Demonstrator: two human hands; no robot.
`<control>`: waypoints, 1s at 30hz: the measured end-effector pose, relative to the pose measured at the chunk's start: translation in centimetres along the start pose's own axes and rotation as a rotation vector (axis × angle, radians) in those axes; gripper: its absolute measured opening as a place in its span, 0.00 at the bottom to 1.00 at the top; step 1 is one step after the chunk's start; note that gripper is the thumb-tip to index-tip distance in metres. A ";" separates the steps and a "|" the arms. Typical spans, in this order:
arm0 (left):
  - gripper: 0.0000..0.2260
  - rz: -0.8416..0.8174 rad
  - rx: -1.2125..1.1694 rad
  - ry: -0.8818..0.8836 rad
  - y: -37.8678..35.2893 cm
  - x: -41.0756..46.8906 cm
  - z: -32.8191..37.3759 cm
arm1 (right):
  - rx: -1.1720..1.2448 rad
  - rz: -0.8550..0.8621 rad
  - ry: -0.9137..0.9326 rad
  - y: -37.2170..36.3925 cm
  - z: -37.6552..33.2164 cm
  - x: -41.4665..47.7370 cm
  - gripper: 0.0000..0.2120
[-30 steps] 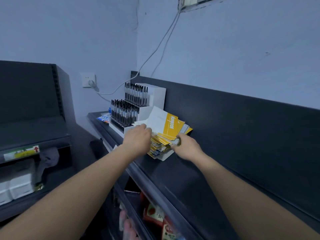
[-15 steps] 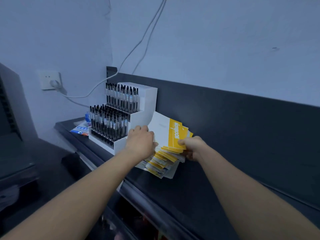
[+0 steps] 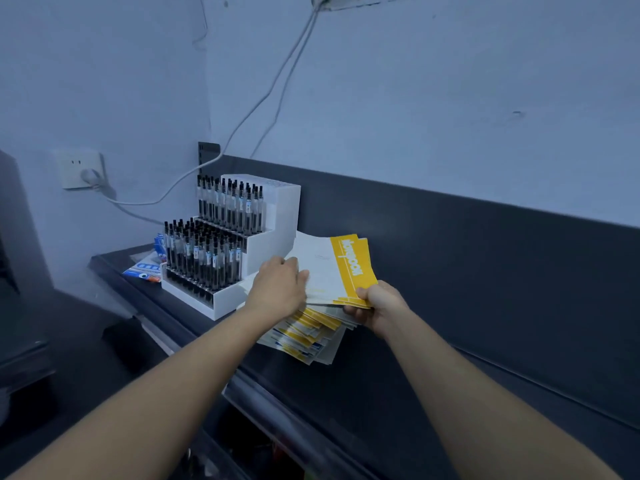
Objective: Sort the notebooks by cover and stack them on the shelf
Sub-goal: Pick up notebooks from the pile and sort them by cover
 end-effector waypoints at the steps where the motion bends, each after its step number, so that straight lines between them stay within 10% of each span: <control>1: 0.14 0.006 -0.029 0.020 0.0 0.0 0.2 | 0.004 -0.005 0.020 0.5 0.0 -0.2 0.05; 6: 0.14 0.047 -0.248 0.105 -0.2 0.2 1.5 | 0.087 -0.024 0.108 2.6 -0.3 -0.7 0.07; 12: 0.07 -0.041 -1.166 0.361 -1.1 -1.5 4.0 | 0.118 -0.066 0.168 5.7 0.2 -2.4 0.06; 22: 0.11 0.130 -1.141 0.276 -2.9 -4.4 8.2 | 0.142 -0.009 0.196 12.2 2.3 -6.0 0.06; 30: 0.10 -0.201 -1.326 0.089 -4.1 -6.9 13.4 | 0.228 0.175 0.244 16.8 4.3 -10.6 0.10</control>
Point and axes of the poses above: each hand's wrist, its own x-axis towards the middle knuckle, its own y-axis out of the back of the hand, z = x × y, the point moved 5 cm from there along x, towards the middle knuckle, and after that the axes turned 8 degrees about -y, right-handed, at the moved point
